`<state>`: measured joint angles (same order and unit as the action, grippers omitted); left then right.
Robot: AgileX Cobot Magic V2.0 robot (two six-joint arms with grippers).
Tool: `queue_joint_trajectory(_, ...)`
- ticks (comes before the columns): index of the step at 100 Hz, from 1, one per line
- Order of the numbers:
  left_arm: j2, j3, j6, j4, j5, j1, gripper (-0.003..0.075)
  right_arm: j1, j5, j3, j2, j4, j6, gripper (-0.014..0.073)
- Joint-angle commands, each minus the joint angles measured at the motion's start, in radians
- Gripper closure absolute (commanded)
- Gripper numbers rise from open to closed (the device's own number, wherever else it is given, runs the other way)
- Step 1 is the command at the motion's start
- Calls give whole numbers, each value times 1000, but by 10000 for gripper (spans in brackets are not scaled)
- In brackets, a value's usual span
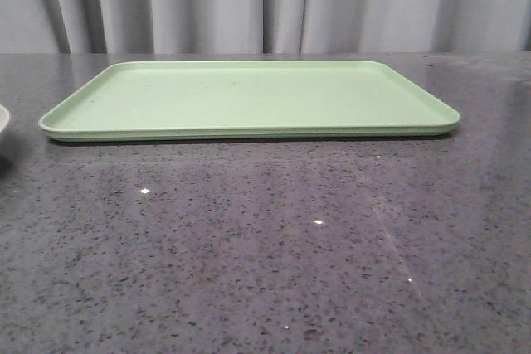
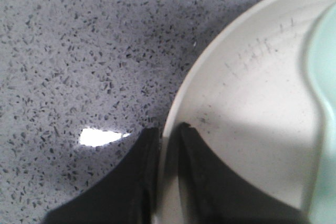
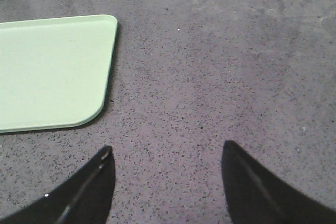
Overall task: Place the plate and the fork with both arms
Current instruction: 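Carry the white plate with the left gripper toward the green tray, then lower the white plate onto the green tray with the left gripper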
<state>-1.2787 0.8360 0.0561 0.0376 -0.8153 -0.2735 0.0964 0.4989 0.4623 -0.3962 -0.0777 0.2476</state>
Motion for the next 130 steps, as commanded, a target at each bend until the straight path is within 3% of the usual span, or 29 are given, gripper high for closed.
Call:
queue_joint_trajectory(1,10,17,-10,-2,6,6,741,-1,-73,36,-16,-8,-3,139)
queue_joint_trajectory(28,16,26,-10,15,-31,4,741,-1,-73,36,-16,-8,-3,139)
queue_joint_trajectory(77,110,73,185,333,-94,-160,741,-1,-73,36,-16,-8,-3,139)
queue_joint_trajectory(116,136,218,211,468,-146,-162,741,-1,-73,36,-16,-8,-3,139)
queue_joint_trajectory(130,124,232,232,553,-92,-119,741,-1,-73,36,-16,-8,-3,139)
